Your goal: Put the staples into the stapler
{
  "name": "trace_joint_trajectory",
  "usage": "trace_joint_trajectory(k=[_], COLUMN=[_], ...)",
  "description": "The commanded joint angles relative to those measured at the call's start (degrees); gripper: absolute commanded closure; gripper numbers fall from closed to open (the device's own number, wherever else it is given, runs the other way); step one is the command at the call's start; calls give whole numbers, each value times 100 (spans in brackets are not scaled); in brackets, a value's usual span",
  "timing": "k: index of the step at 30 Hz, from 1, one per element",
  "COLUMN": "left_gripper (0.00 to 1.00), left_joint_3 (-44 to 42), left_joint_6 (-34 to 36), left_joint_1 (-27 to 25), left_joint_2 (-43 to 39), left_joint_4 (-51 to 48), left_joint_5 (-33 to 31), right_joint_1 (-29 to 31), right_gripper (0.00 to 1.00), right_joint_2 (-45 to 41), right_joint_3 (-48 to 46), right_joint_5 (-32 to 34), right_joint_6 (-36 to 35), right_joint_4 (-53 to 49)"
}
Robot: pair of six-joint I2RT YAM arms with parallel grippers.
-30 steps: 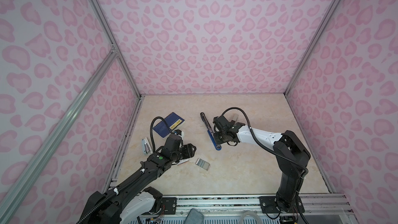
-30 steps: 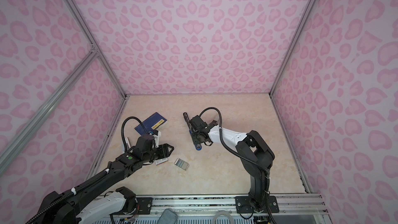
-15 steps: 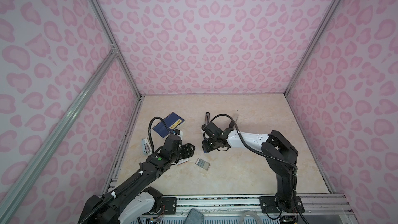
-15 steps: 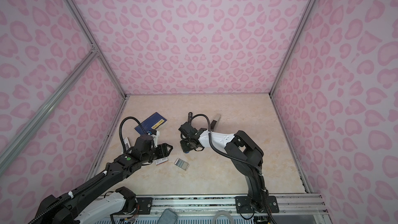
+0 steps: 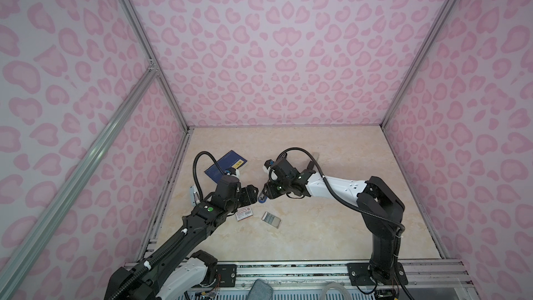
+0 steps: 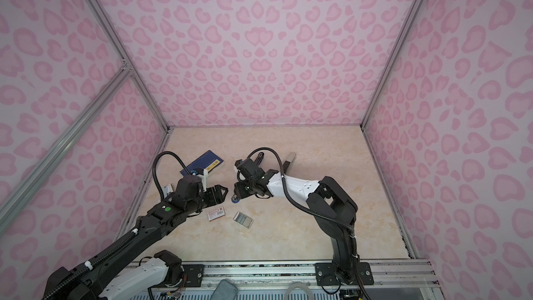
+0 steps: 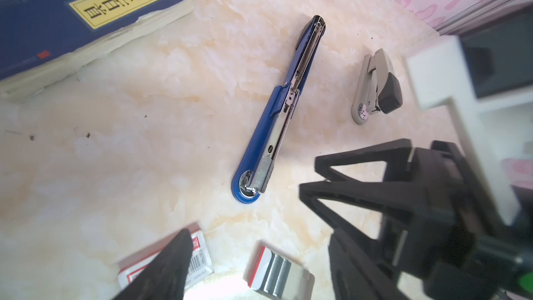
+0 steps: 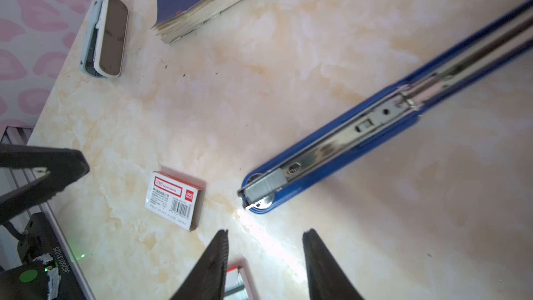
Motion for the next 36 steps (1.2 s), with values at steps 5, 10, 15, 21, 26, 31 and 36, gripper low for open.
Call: trace_joint_trajectory(k=[5,10,15,21,26,31,36], left_gripper=[25,27,28,28,28,34,41], left_joint_3=[936,1913,2964,4361,5378,6049,6228], left_joint_6=[596,924,1286,1720,2050,2290,2435], left_joint_1=[4,-9,-119,-305,-397,-501,-589], left_joint_2=[1146,2395,3652,5043,6009,6650,6910], left_joint_4=[-19,8,-91,-472,-909,-1248,-1319], left_joint_5=[27,326,296,-45,-369,-502,-620], right_joint_1=[-546,-1020,-1532,-1718,-1834,-1951,-1990], right_gripper=[51,51,51,51,51,52,52], right_joint_2=[-1008,-1511,-1685,-1699,-1637,-1486,-1179], right_joint_3=[-955,-1485,-1856,-1972,-2030,-1965,-1815], right_joint_5=[156,63,-406,-552,-605,-754,-1123], right_joint_6=[-91,10,238,285,343,456,592], right_joint_4=[352,578,988,1086,1163,1346,1680])
